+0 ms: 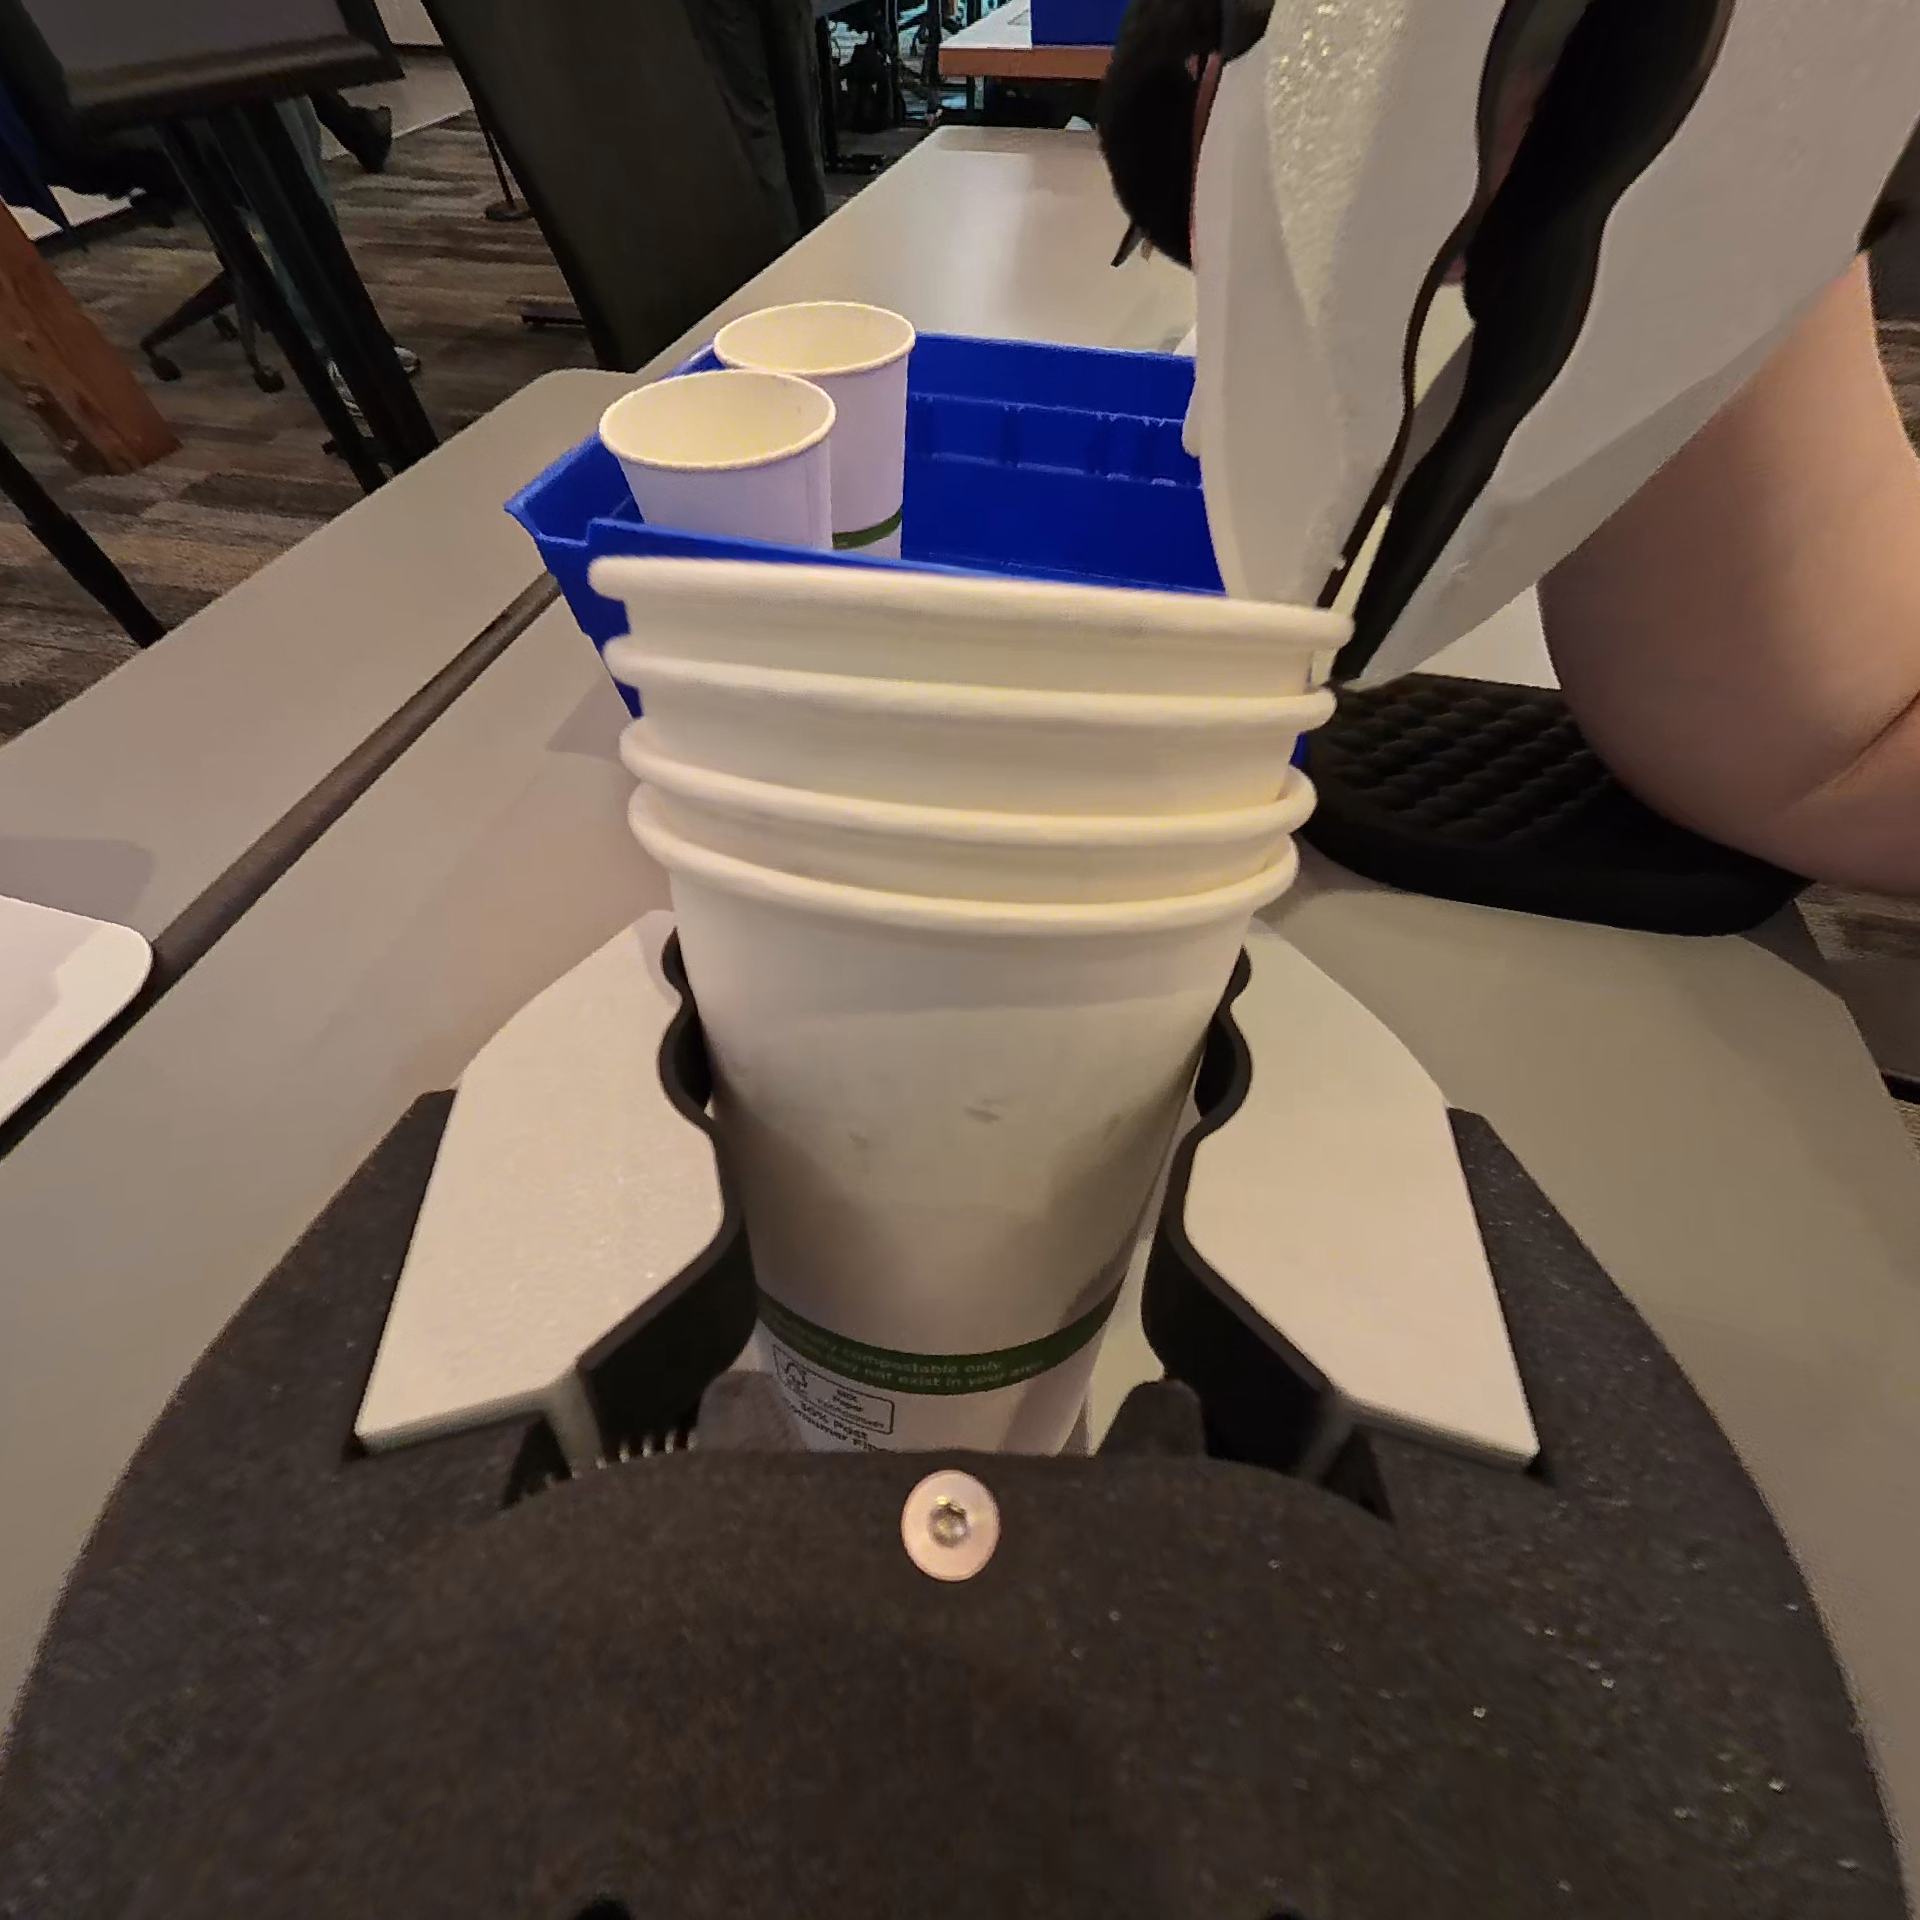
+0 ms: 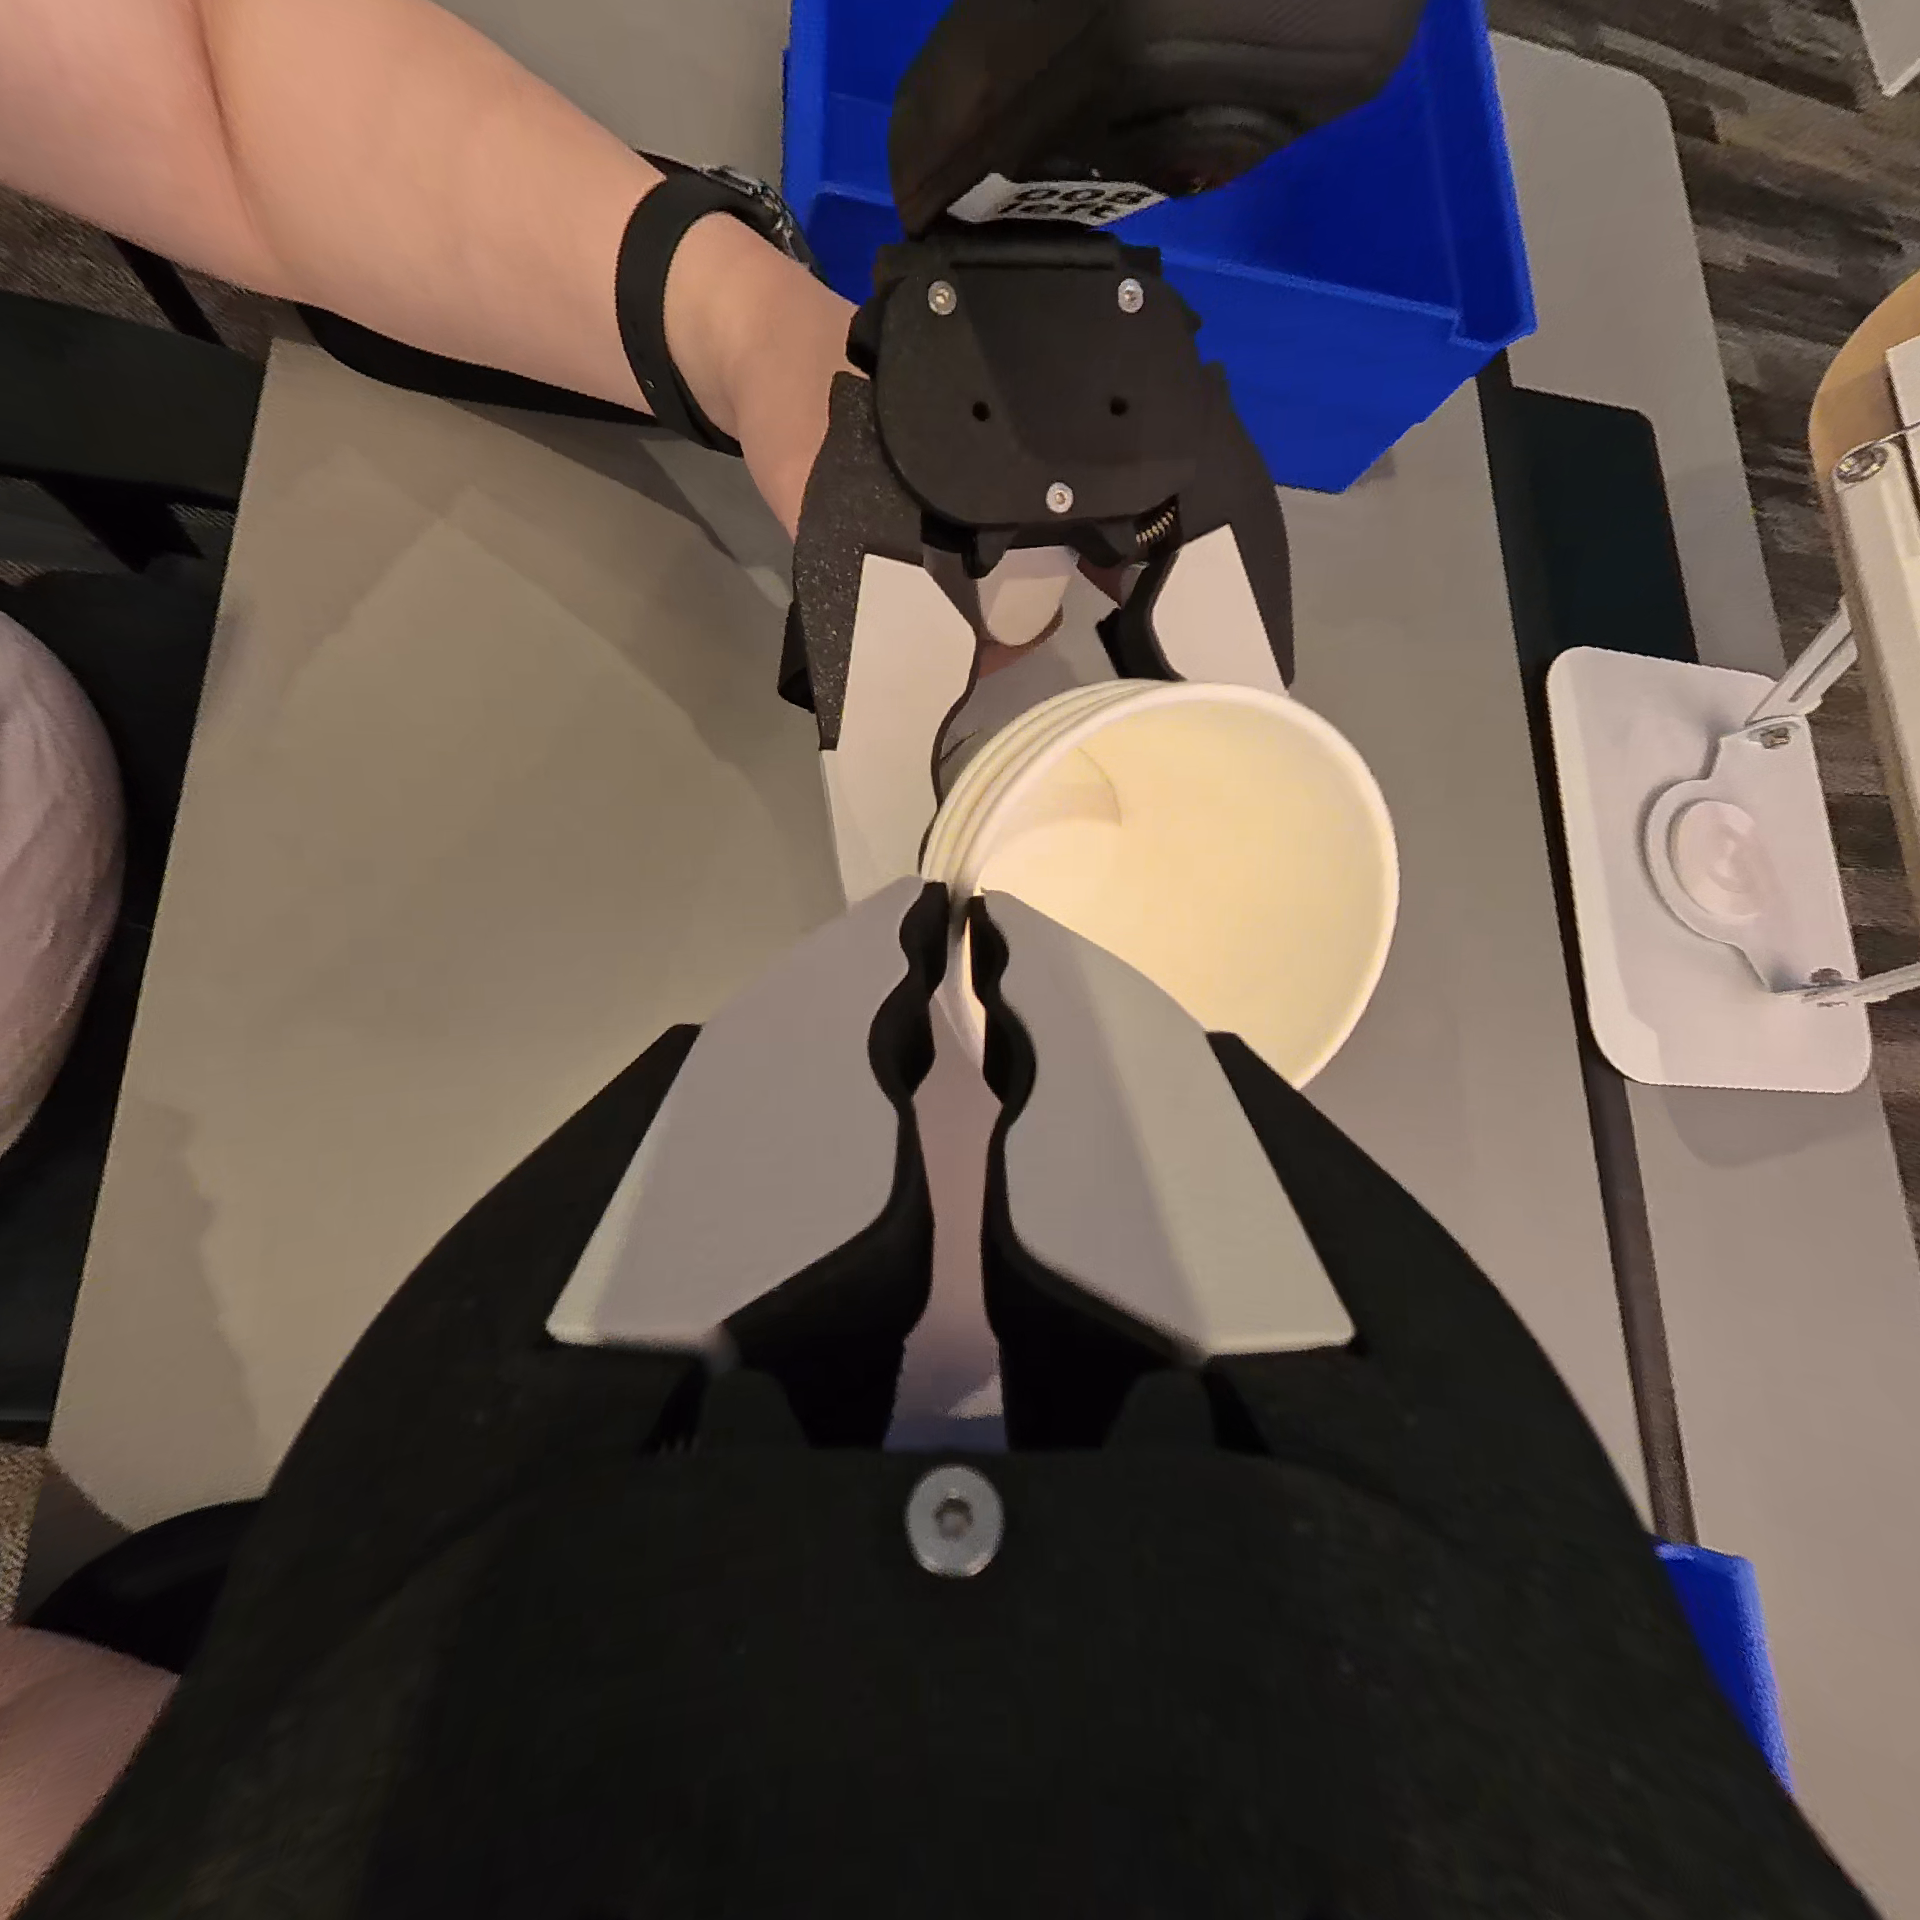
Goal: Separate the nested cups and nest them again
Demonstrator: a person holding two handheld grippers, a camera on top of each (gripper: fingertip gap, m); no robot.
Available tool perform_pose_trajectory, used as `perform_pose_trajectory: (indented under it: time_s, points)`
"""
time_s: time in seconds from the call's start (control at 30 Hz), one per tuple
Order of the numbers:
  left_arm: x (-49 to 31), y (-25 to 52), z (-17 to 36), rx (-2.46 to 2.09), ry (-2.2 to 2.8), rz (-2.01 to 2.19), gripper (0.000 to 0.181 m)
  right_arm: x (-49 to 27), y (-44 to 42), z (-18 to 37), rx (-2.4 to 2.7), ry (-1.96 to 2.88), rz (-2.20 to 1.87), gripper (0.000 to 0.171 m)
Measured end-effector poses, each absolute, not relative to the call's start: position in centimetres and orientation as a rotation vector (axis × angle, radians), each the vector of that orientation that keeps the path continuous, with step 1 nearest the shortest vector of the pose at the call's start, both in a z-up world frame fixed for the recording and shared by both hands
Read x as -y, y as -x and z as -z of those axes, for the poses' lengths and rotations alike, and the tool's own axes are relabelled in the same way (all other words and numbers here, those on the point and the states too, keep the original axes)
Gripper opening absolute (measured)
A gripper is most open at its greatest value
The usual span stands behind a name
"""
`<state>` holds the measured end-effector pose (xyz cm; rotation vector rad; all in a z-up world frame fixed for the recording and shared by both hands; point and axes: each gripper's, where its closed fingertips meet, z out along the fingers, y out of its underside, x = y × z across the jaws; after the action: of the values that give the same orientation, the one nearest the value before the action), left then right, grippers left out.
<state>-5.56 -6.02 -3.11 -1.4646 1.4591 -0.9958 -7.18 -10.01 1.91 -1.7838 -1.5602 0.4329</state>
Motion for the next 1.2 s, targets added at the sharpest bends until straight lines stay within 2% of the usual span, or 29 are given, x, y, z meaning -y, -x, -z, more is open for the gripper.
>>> perform_pose_trajectory:
  time_s: [0.27, 0.5, 0.73, 1.2]
  points:
    - [7.4, 5.5, 2.0, -1.487, 1.366, 1.071, 0.093, 11.4, 7.7, -2.8, 1.558, 1.758, -0.65, 0.004]
    - [8.2, 5.8, 2.1, -1.505, 1.402, 1.228, 0.094, 11.7, 7.5, -2.9, 1.641, 1.676, -0.438, 0.003]
    - [9.8, 6.0, 1.8, -1.547, 1.398, 1.385, 0.093, 12.7, 6.7, -3.6, 1.672, 1.628, -0.467, 0.003]
    - [8.8, 5.9, 3.0, -1.551, 1.453, 1.299, 0.094, 12.5, 4.2, -6.6, 1.532, 1.583, -0.419, 0.003]
